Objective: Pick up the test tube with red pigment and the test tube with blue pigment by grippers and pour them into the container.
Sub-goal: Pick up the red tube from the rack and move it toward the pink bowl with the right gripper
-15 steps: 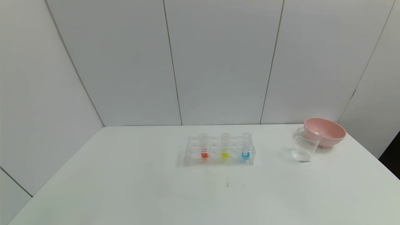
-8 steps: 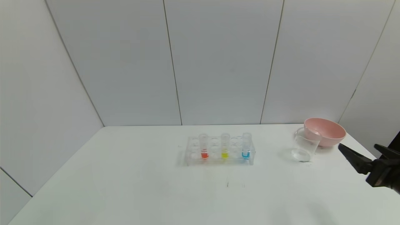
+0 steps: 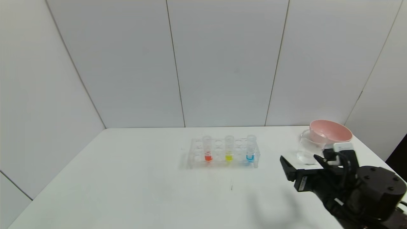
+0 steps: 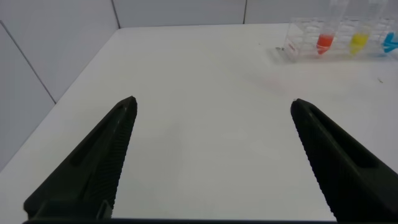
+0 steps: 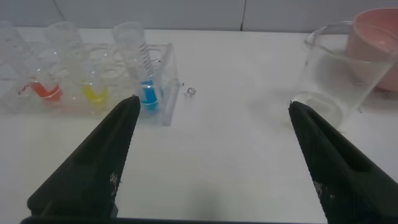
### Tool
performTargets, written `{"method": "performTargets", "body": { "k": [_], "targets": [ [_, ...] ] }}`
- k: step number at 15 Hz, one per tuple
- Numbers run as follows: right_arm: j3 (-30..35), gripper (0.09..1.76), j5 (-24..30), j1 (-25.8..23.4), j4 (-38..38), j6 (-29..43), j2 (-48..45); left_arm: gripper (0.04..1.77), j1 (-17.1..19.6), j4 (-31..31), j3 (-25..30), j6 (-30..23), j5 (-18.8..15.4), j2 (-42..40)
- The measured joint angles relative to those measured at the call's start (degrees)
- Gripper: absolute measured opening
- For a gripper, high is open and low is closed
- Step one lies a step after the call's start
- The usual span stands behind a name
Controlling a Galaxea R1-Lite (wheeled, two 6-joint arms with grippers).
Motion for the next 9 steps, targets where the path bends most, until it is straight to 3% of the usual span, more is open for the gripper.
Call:
{"method": "performTargets", "body": {
  "k": [4, 9],
  "targets": [
    [-8.30, 1.71, -7.07, 9.26, 1.15, -0.24, 8.08, 1.76, 0.00, 0.02, 0.00, 0.02, 0.00, 0.00],
    [-22.25, 1.71, -11.45, 15.82, 14.99, -0.37, 10.97, 1.76, 0.00, 0.00, 0.00, 0.00, 0.00, 0.00]
  ]
}}
